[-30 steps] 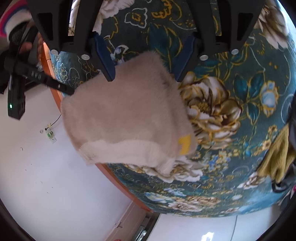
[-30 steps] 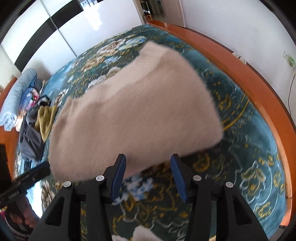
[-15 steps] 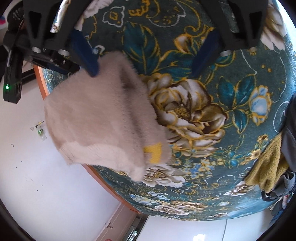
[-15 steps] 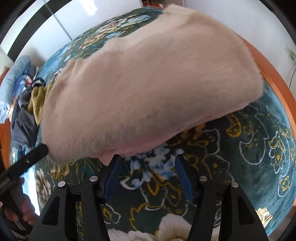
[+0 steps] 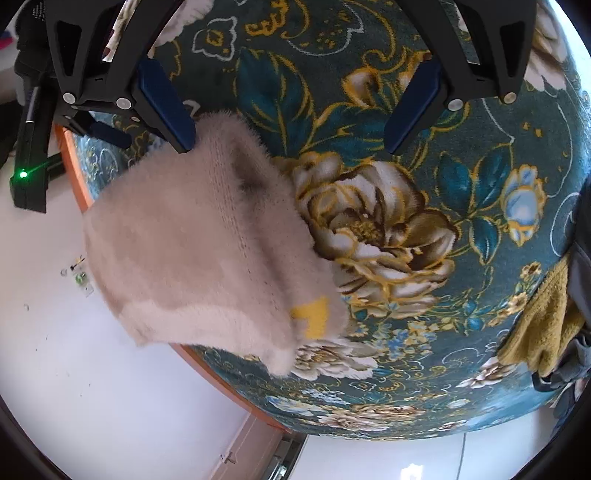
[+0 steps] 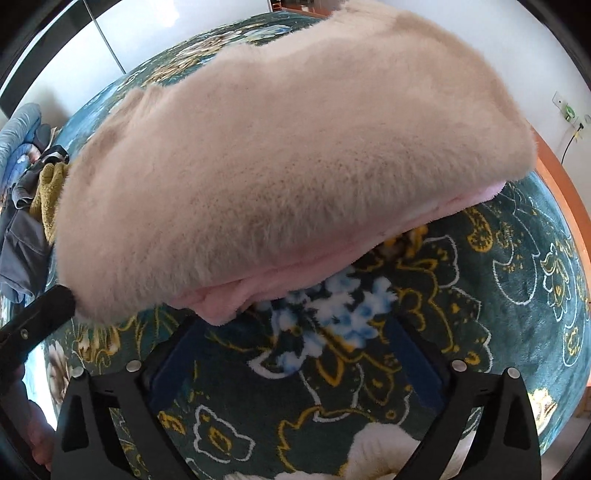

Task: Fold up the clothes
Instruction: 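Open both grippers and release the sweater on the pink blanket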

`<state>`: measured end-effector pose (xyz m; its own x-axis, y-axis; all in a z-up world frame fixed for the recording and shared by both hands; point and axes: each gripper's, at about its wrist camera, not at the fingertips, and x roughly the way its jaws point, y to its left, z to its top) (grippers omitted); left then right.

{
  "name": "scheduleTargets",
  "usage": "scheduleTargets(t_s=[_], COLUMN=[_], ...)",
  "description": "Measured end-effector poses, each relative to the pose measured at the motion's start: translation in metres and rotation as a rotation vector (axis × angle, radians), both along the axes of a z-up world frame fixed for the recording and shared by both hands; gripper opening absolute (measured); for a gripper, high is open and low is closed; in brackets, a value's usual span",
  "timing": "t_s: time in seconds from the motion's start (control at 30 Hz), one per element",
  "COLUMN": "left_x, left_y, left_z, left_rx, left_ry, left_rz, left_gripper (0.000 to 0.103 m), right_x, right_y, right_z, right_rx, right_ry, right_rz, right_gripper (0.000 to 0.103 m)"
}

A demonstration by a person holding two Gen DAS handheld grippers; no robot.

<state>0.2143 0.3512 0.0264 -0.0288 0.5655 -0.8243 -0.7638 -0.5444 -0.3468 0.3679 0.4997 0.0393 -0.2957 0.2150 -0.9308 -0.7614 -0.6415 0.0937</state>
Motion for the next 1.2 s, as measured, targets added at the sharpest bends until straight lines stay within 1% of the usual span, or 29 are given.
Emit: scheduleTargets(t_s=[0.07,0.2,0.4,0.57,0.83,1.1,1.17,1.2], left_x=[0.002,0.003,0.005,0.008,0.007,0.009,0.009,0.009], left_y=[0.001,0.002,0.000,0.000,-0.003,-0.003,-0.003,-0.003], left_z=[-0.002,-0.003,-0.003,-0.001,-0.002,-0.004,-0.005,-0.005], left_rx=[-0.006,-0.016,-0.004,0.006,0.013,-0.013,-0.018,-0.021], left_ry=[0.003,0.010,0.028,0.064,0.054,0.061,0.060,0.059], left_rz=[-0.012,-0.023,-0.019,-0.024,-0.016,-0.016,-0.017,-0.018], left_gripper=[0.103,0.103,0.103,0.103,0.103,0.103,0.103,0.103], right_x=[0.000,0.000,-0.004,-0.001,0.006,0.010,-0.010,-0.014], right_y=[-0.001,-0.004,-0.008,-0.008,-0.007,-0.009,-0.011,-0.011], right_z=[0.000,0.001,0.000,0.003,0.009,0.015,0.014,0.015], right_rx=[0.015,0.041,0.056,0.071,0.098,0.106,0.106,0.105], right_ry=[-0.007,-0.018,-0.037,-0.045,-0.055,-0.060,-0.061,-0.061], right_rz=[-0.002,-0.010,0.003,-0.001,-0.009,0.001,0.003,0.003], right_gripper=[0.103,0.103,0.103,0.103,0.103,0.103,0.103,0.103])
